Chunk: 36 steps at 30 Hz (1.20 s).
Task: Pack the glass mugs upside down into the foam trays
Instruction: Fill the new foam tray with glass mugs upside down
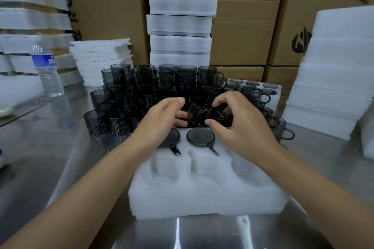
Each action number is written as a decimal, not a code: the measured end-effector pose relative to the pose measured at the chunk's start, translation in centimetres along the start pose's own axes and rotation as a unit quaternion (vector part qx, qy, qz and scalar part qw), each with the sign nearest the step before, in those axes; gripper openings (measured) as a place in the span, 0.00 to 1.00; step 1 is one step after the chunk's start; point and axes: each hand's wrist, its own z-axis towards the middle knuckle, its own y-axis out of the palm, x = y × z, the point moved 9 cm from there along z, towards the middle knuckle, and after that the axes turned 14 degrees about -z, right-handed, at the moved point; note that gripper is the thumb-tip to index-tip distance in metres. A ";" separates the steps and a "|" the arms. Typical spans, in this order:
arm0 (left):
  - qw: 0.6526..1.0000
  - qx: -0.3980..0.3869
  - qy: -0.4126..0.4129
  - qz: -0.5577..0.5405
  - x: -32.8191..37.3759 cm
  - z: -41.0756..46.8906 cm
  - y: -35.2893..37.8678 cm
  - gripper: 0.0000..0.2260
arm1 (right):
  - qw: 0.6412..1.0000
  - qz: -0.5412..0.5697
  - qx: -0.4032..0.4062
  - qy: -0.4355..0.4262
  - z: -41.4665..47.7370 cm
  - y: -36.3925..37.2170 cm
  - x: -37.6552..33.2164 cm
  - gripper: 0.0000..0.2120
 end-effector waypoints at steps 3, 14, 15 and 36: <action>1.000 -0.004 0.001 0.009 -0.1 0.0 0.1 0.07 | 1.000 0.017 -0.002 -0.019 0.0 -0.1 -0.4 0.13; 0.999 -0.005 0.007 0.042 -0.4 0.0 0.0 0.11 | 0.998 -0.011 -0.033 -0.057 -0.2 0.2 -1.4 0.16; 0.999 -0.007 0.006 0.042 -0.4 0.1 -0.1 0.12 | 0.998 -0.013 -0.035 -0.056 -0.2 0.3 -1.4 0.16; 0.998 -0.012 0.009 0.053 -0.5 0.0 0.1 0.05 | 0.998 -0.028 -0.046 -0.038 -0.2 0.9 -0.7 0.22</action>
